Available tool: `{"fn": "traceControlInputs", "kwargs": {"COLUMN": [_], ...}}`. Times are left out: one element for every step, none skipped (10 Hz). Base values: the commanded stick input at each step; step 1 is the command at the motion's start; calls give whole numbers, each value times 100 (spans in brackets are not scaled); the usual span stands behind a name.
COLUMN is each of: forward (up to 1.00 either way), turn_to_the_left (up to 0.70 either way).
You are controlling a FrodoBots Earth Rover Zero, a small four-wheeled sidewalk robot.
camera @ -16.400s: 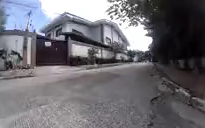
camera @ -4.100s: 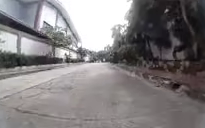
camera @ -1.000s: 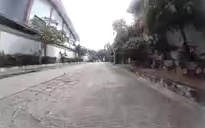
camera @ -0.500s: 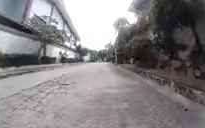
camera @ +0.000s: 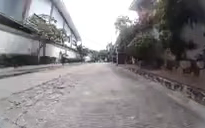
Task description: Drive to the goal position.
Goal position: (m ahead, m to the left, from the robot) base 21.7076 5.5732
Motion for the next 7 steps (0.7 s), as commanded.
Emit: {"fn": "traceControlInputs", "kwargs": {"forward": [70,70,70,70,70,70,70], "turn_to_the_left": [0,0,0,0,0,0,0]}}
